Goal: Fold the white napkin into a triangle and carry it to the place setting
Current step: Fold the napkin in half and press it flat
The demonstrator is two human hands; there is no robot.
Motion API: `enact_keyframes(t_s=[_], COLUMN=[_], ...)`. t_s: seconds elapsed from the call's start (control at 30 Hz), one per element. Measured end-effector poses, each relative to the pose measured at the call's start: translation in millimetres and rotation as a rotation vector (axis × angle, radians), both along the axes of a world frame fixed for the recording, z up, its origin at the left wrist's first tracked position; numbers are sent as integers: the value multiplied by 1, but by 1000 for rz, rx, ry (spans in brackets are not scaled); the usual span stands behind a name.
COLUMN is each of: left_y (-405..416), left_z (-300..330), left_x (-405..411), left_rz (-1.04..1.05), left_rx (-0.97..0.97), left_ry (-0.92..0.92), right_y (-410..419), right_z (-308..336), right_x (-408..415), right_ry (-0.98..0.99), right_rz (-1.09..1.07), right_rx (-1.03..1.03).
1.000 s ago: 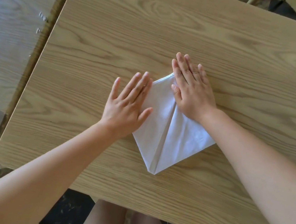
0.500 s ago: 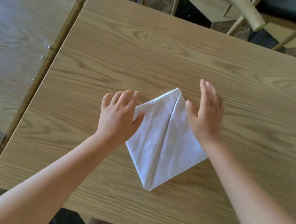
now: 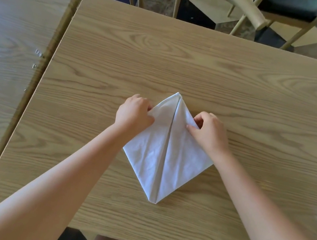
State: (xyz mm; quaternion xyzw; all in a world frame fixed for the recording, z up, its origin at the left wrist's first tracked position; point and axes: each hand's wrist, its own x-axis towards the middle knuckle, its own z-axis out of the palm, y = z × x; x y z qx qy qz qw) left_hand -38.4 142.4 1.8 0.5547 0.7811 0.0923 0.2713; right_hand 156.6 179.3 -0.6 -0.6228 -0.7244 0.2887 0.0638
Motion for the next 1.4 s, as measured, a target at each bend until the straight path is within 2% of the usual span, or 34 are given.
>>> enact_keyframes(t_s=[0.17, 0.3, 0.43, 0.57, 0.67, 0.73, 0.8, 0.87, 0.93, 1.07, 1.27, 1.4], left_y=[5, 12, 20, 13, -7, -28, -56, -88, -110, -95, -80, -89], left_z=[10, 27, 60, 97, 101, 84, 51, 17, 2, 6, -18, -27], left_x=[-2, -3, -5, -2, 3, 7, 10, 11, 9, 16, 43, 42], left_rz=[35, 38, 39, -101, -183, -274, -422, -600, -655, -516, -635, -677], left_rx=[-56, -65, 282, 686, 796, 780, 649, 446, 330, 458, 161, 151], left_ry=[-93, -200, -153, -136, -64, -10, 70, 149, 120, 82, 261, 327], right_y=[4, 11, 24, 21, 5, -15, -41, -71, -90, -87, -68, -73], right_z=[9, 30, 70, 114, 118, 97, 59, 22, 4, 5, -24, -33], right_x=[3, 3, 6, 16, 33, 47, 63, 79, 88, 70, 39, 40], right_ry=[148, 232, 374, 405, 276, 177, 35, -83, -98, -77, -293, -351], right_rz=[-62, -83, -63, 102, 265, 416, 556, 650, 619, 421, 375, 383], right_rx=[-65, 9, 201, 574, 849, 929, 808, 572, 401, 342, 225, 239])
